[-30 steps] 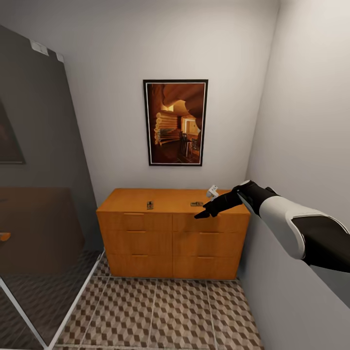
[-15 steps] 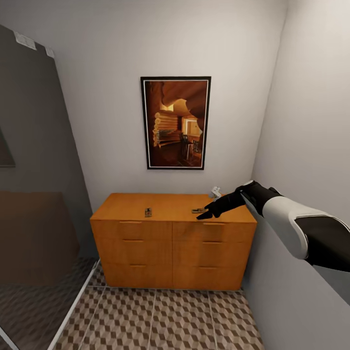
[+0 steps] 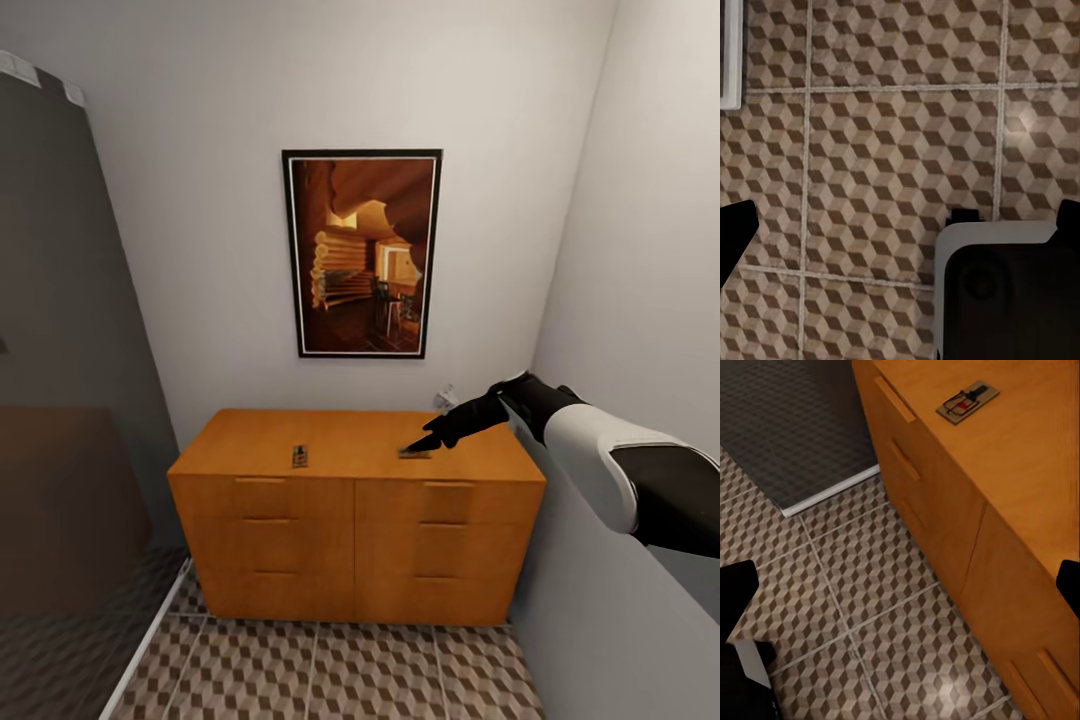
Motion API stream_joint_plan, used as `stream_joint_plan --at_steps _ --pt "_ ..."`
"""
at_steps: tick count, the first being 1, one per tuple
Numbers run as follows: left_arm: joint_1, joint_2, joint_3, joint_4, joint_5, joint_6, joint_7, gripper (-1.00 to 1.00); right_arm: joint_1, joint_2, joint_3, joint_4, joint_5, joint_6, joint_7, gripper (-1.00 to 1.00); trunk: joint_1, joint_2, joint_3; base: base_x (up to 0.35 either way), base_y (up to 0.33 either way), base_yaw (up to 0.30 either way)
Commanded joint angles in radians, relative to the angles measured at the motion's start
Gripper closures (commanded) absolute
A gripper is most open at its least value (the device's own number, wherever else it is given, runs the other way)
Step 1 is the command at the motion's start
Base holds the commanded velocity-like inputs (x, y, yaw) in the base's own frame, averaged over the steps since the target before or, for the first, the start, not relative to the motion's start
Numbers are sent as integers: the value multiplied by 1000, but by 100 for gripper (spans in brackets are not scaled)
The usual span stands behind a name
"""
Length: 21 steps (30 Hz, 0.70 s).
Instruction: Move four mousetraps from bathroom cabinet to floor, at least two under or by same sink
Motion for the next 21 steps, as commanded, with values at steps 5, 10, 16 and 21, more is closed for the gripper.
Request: stream_joint_plan --at_steps 5,10,16,21 --pt "-1 -1 -9 4 8 -6 0 -100 0 -11 7 -3 -8 10 20 -100 1 -1 0 172 0 0" --pt "-1 -1 -8 4 8 -6 0 -100 0 -22 7 -3 -8 10 34 -100 1 -1 0 51 0 0" --pt "-1 -1 -9 4 8 -6 0 -100 0 -27 7 -3 -8 10 38 -100 1 -1 0 81 0 0" --pt "2 0 -9 4 8 -6 0 -100 0 -28 7 -3 -7 6 39 -100 1 -1 0 115 0 0"
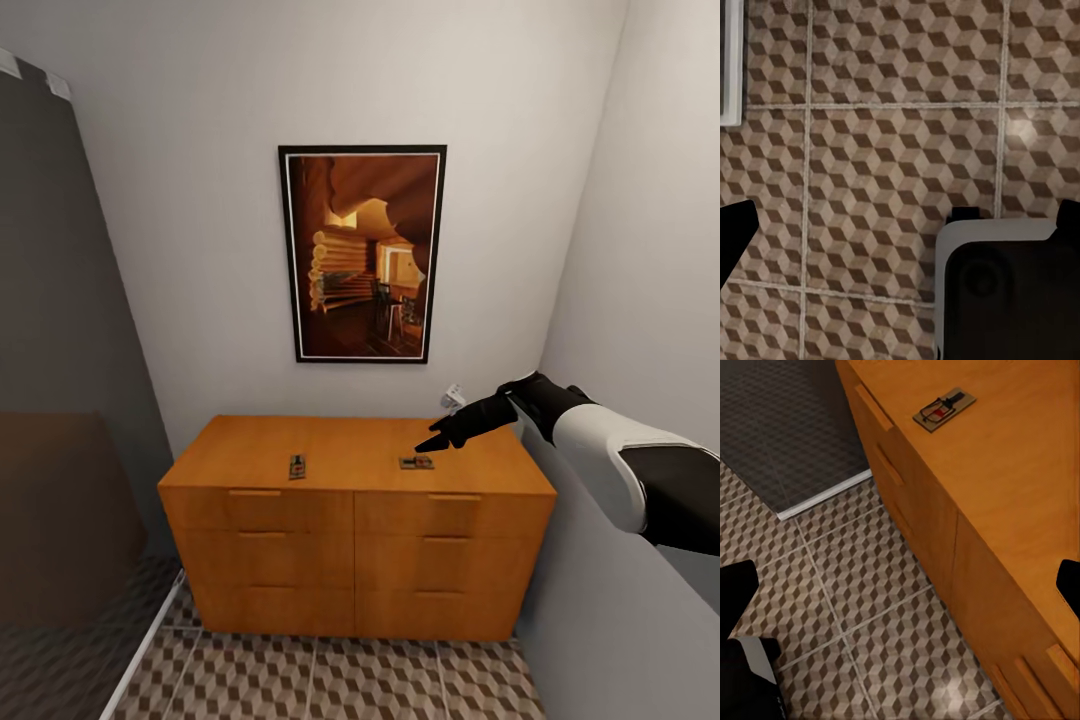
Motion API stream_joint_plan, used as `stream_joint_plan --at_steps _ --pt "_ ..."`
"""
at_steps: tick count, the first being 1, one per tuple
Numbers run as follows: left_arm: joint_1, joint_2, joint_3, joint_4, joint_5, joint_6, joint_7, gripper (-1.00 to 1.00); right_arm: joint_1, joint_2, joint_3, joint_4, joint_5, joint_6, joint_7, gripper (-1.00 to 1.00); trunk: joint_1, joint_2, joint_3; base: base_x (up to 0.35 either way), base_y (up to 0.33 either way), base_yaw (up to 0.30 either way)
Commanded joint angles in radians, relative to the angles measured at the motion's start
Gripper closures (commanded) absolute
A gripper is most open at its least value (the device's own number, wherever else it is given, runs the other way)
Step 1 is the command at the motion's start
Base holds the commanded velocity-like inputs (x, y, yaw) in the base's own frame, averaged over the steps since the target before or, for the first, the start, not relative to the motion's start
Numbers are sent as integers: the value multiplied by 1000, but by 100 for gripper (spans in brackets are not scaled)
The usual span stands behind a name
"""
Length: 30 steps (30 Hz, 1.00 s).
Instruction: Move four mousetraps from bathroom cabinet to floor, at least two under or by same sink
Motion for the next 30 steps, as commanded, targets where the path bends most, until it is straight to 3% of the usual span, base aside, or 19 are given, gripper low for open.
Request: stream_joint_plan --at_steps 1,13,22,30 --pt "-1 0 -8 4 8 -6 0 -100 0 -1 8 -2 -8 7 4 -100 1 -1 0 61 0 0" --pt "3 0 -8 4 8 -6 0 -100 0 -9 11 1 -6 -132 11 -100 1 -1 0 15 0 0" --pt "3 -1 -9 4 8 -6 0 -100 0 -40 12 1 -1 -218 95 -100 1 -1 0 1 0 0" --pt "3 -1 -9 4 8 -6 0 -100 0 -68 13 3 70 -288 122 -100 1 -1 0 0 0 0"
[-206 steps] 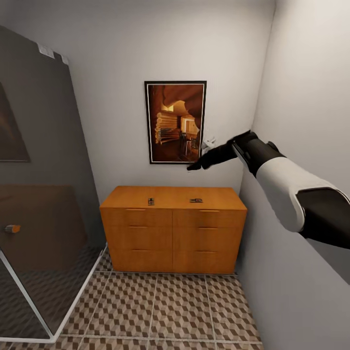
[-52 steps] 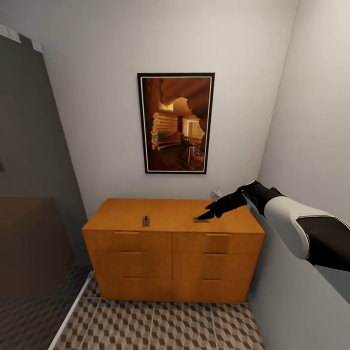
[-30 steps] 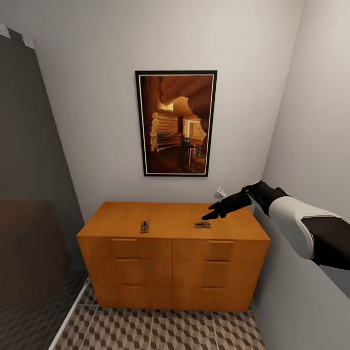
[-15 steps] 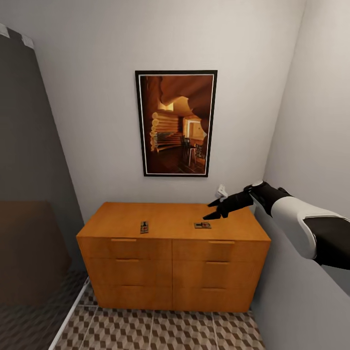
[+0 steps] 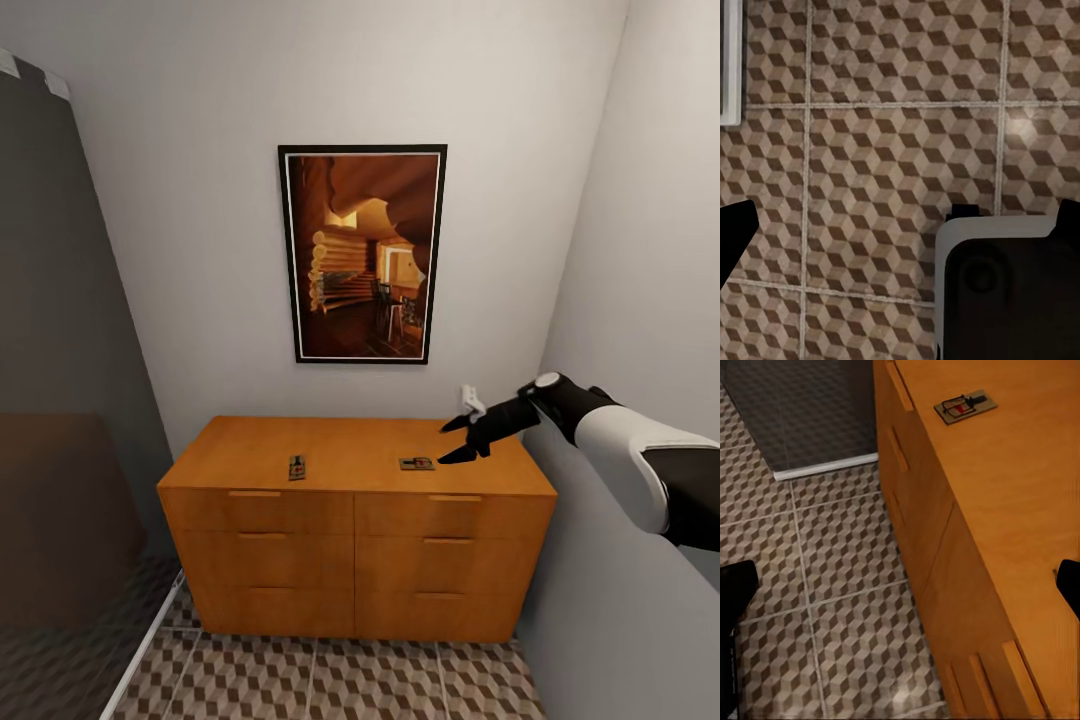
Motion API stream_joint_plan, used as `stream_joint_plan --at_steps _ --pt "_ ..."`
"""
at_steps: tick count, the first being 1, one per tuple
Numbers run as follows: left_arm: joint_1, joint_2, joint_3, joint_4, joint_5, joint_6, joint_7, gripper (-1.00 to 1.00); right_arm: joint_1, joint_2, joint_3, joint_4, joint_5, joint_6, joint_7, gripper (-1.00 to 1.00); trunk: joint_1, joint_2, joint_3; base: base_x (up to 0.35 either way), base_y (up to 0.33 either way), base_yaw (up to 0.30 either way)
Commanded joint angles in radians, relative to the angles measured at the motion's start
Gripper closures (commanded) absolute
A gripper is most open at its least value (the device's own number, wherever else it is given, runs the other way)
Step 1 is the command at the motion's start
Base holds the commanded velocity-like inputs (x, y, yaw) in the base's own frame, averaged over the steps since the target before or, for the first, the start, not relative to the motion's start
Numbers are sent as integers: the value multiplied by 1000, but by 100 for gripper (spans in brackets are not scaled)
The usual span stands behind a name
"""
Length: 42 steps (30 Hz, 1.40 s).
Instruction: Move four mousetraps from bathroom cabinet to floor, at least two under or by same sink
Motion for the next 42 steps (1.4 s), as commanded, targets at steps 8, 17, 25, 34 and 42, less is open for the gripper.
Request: stream_joint_plan --at_steps 8,17,25,34,42 --pt "-1 0 -8 4 8 -6 0 -100 5 -4 7 -1 52 -32 15 -100 0 -1 0 0 0 0" --pt "-1 0 -8 4 8 -6 0 -100 8 -3 6 -2 64 -37 72 -100 0 -1 0 0 0 0" --pt "-1 -1 -9 4 8 -6 0 -100 9 -3 6 -1 64 -37 82 -100 0 -1 0 0 0 0" --pt "2 -2 -9 4 8 -6 0 -100 9 -4 6 -1 64 -36 84 -100 0 -1 0 23 0 0" --pt "10 -2 -10 4 8 -6 0 -100 13 -4 6 -1 63 -36 83 -100 0 -1 0 153 0 0"
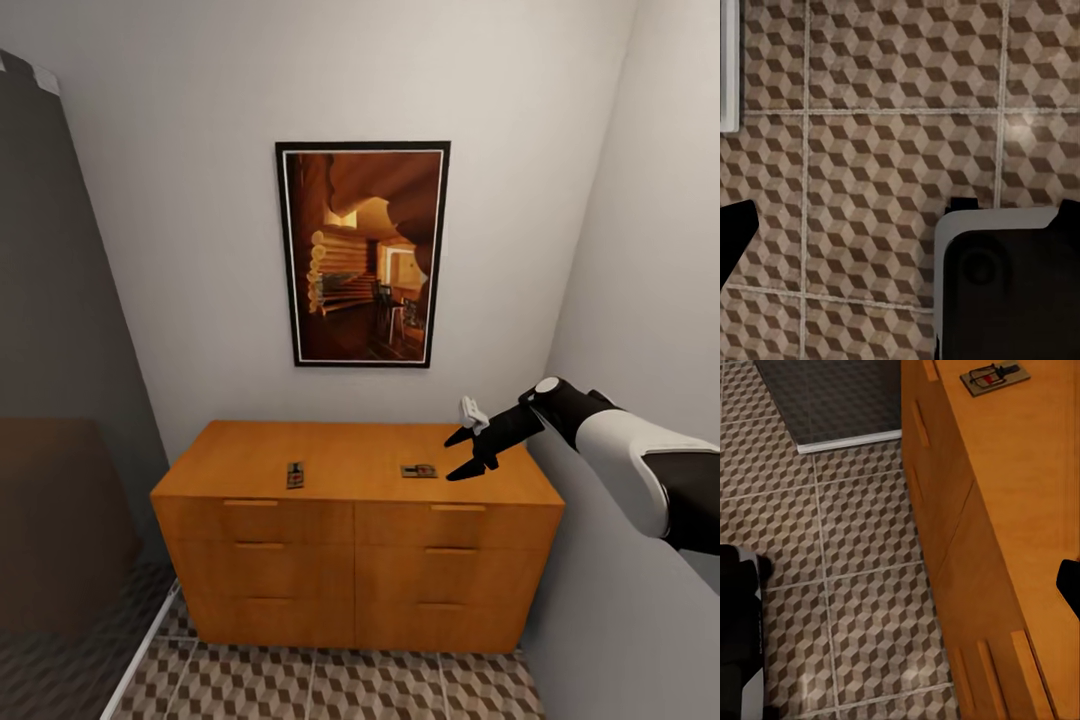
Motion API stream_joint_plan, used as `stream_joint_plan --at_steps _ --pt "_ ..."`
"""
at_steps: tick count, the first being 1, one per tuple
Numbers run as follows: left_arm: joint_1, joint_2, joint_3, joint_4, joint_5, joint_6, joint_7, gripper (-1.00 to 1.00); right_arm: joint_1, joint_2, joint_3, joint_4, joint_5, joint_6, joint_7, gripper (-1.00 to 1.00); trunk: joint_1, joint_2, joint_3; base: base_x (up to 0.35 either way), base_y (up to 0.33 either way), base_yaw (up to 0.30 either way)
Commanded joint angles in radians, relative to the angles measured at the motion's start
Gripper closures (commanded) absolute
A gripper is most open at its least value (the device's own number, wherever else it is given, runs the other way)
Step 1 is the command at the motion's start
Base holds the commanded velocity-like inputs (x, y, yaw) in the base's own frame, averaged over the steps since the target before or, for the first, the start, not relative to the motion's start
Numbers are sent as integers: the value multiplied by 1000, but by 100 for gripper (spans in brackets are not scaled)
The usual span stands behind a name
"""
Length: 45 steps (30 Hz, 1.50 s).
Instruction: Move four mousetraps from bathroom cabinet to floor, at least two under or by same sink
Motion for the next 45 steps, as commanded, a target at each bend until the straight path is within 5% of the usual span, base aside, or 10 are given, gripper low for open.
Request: stream_joint_plan --at_steps 1,19,45 --pt "-1 -1 -9 4 8 -6 0 -100 3 0 7 -1 -5 -9 1 -100 1 -1 0 198 0 0" --pt "7 -5 -9 4 8 -5 -3 -100 30 -14 6 -1 -3 -11 -3 -100 1 -1 0 217 0 0" --pt "15 -5 -9 4 8 -6 -3 -100 32 -17 7 -1 -3 -11 -8 -100 1 -1 -11 14 0 0"
